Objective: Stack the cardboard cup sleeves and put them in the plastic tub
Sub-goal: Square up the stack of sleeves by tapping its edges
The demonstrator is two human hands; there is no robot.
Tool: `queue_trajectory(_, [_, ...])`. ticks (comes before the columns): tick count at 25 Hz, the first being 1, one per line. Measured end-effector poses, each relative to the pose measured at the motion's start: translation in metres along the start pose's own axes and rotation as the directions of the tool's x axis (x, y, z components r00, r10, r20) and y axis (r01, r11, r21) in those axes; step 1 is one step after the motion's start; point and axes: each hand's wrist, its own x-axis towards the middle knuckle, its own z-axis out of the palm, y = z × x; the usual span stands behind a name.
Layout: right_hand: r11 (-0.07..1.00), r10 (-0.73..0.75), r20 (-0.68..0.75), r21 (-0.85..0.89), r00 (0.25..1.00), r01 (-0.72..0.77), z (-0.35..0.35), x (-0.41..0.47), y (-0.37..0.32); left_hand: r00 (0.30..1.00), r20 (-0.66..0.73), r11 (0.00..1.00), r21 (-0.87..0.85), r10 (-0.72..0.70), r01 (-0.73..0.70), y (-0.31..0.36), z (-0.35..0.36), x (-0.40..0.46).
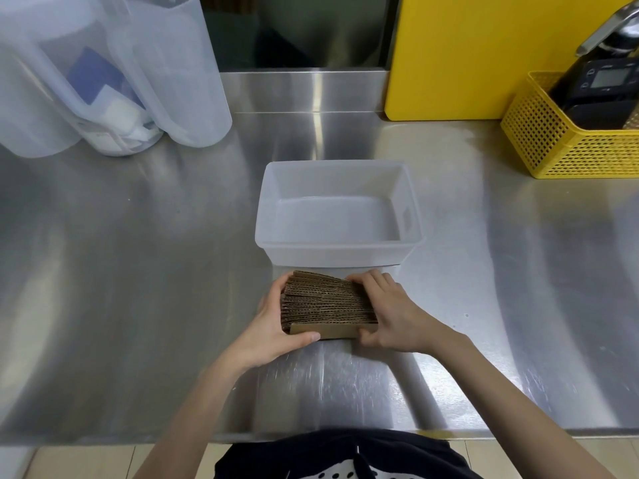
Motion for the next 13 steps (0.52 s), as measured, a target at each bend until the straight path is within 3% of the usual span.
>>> queue_trajectory(6, [0.96,0.029,-0.004,0.279,1.0,-0.026,0.004,-0.008,0.002,0.999,-0.047,0.996,0.09,0.01,-0.006,-0.004,0.006,0.0])
queue_trajectory(13, [0.833,0.13,-0.033,0.545,0.991,-0.091,0.02,-0.019,0.006,0.999,-0.02,0.997,0.067,-0.029,0.03,-0.01,0.004,-0.003])
